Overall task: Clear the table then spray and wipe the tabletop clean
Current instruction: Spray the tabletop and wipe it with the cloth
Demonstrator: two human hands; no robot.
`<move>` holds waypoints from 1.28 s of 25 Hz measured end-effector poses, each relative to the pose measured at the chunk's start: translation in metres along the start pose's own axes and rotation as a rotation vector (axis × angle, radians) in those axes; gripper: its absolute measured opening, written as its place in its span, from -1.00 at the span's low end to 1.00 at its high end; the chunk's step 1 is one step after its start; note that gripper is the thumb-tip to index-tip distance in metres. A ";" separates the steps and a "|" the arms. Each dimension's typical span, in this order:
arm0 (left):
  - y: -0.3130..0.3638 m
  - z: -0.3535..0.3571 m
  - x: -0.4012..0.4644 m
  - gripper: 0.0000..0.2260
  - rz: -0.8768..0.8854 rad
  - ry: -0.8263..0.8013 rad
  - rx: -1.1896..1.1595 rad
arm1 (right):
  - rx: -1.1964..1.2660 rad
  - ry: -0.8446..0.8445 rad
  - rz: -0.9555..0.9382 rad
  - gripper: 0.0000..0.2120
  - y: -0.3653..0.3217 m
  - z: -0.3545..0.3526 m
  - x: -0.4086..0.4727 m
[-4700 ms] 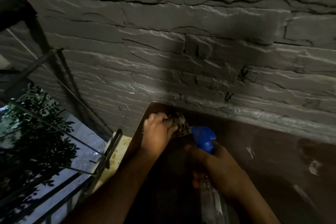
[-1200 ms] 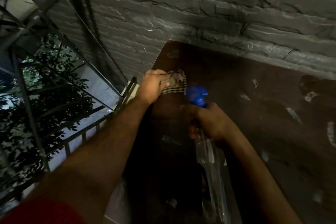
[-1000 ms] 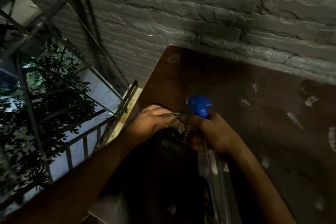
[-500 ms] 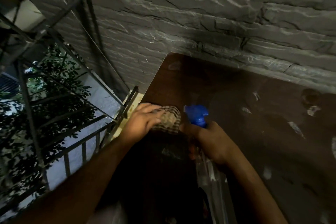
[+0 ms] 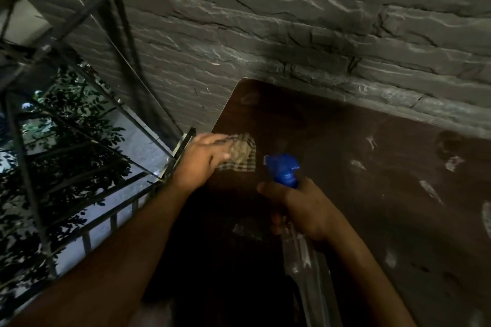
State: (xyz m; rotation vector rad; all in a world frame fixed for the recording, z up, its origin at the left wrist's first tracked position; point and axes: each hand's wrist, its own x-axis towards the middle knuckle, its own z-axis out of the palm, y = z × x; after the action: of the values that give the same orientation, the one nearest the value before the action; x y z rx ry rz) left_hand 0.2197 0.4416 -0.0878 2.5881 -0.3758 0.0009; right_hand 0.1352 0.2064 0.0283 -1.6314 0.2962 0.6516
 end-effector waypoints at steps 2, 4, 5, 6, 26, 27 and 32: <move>0.006 0.015 0.053 -0.71 -0.162 0.085 0.047 | 0.060 -0.011 0.049 -0.80 0.001 0.002 0.002; 0.041 0.033 0.085 -0.69 -0.182 0.078 0.068 | 0.075 -0.018 0.081 -0.80 0.001 0.003 0.001; 0.056 0.041 0.083 -0.69 -0.125 0.028 0.065 | 0.065 -0.019 0.085 -0.80 0.001 0.003 -0.001; 0.063 0.047 0.069 -0.70 -0.024 -0.032 0.062 | 0.059 -0.023 0.085 -0.80 0.000 0.001 -0.004; -0.002 0.009 0.056 -0.73 -0.049 -0.003 0.042 | 0.092 0.012 0.105 -0.70 -0.009 0.005 -0.002; 0.017 0.016 0.059 -0.71 -0.047 -0.034 0.048 | 0.086 0.005 0.106 -0.71 -0.008 0.007 -0.003; 0.022 0.015 -0.048 -0.72 0.250 -0.112 -0.001 | 0.020 -0.036 0.069 -0.78 0.001 0.007 -0.020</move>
State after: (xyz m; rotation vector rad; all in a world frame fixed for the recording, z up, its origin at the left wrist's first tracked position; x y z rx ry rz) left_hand 0.1663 0.4289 -0.0938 2.5295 -0.7382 -0.0560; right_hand 0.1170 0.2094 0.0389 -1.5947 0.3328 0.7275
